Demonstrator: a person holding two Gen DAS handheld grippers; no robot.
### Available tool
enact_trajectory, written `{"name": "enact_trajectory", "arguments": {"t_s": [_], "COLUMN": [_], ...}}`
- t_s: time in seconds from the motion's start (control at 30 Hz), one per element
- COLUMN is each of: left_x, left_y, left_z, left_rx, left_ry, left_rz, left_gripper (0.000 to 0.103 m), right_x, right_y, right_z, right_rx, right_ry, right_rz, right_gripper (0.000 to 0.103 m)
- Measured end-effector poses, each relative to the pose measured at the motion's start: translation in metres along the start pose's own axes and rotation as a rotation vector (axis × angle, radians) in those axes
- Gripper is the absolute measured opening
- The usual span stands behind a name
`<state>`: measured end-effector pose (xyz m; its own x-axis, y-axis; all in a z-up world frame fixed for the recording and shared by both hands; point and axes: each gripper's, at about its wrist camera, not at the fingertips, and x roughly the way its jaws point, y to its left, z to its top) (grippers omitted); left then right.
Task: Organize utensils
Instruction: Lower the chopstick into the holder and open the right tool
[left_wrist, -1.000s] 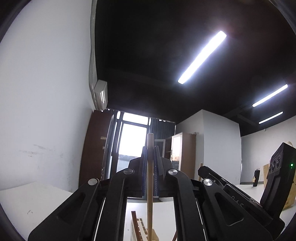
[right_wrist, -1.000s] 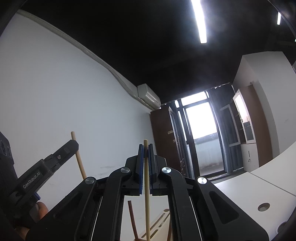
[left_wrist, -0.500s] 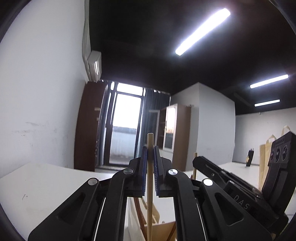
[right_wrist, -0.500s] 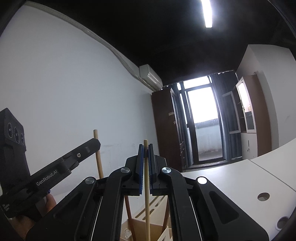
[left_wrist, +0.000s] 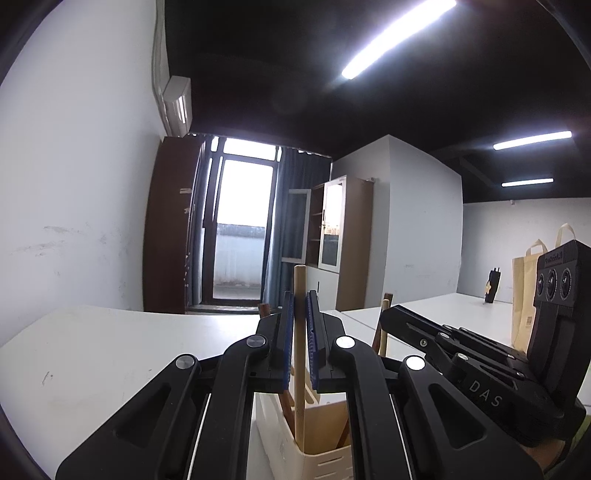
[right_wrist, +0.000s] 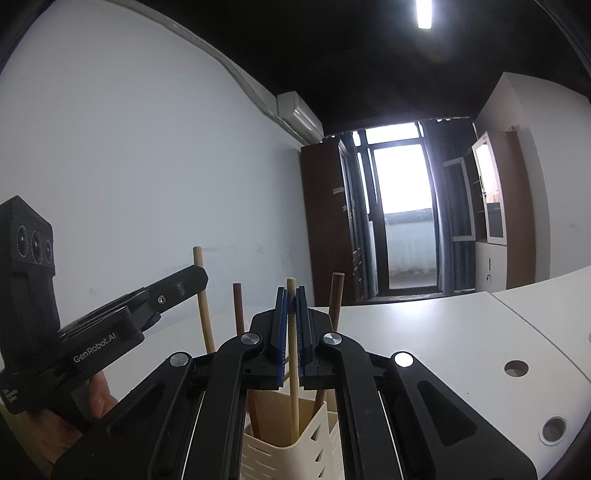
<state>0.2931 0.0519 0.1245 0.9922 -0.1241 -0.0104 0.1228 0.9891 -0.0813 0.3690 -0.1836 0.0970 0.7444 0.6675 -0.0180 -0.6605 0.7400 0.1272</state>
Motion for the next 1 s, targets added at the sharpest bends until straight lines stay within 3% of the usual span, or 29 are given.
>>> {"name": "enact_trajectory", "arguments": {"t_s": [0.47,0.57,0.6,0.67,1.0], "left_x": [-0.005,-0.006,-0.007,-0.01,-0.02], "left_y": [0.002,0.007,0.008,0.011,0.014], "left_z": [0.0,0.005,0.006,0.009,0.01], "left_rx": [0.016,0.006,0.005,0.005,-0.001], "left_ry": [0.038,0.032,0.029,0.017,0.021], "left_rz": [-0.006,0.002,0.0,0.004,-0.001], "left_gripper": [0.006,0.022,0.025,0.025,0.025], "right_x": [-0.001,-0.003,-0.004,-0.001,-0.007], "right_y": [0.003,0.001,0.0,-0.003,-0.001], "right_z": [-0.006,-0.006,-0.005,0.0,-0.002], "right_rx": [-0.015,-0.002,0.001,0.018,0.028], "right_ry": [0.059,0.066,0.062,0.062,0.061], "right_rz": [-0.04,-0.044,-0.051,-0.05,-0.082], "right_gripper": [0.005,0.006,0.007,0.022,0.024]}}
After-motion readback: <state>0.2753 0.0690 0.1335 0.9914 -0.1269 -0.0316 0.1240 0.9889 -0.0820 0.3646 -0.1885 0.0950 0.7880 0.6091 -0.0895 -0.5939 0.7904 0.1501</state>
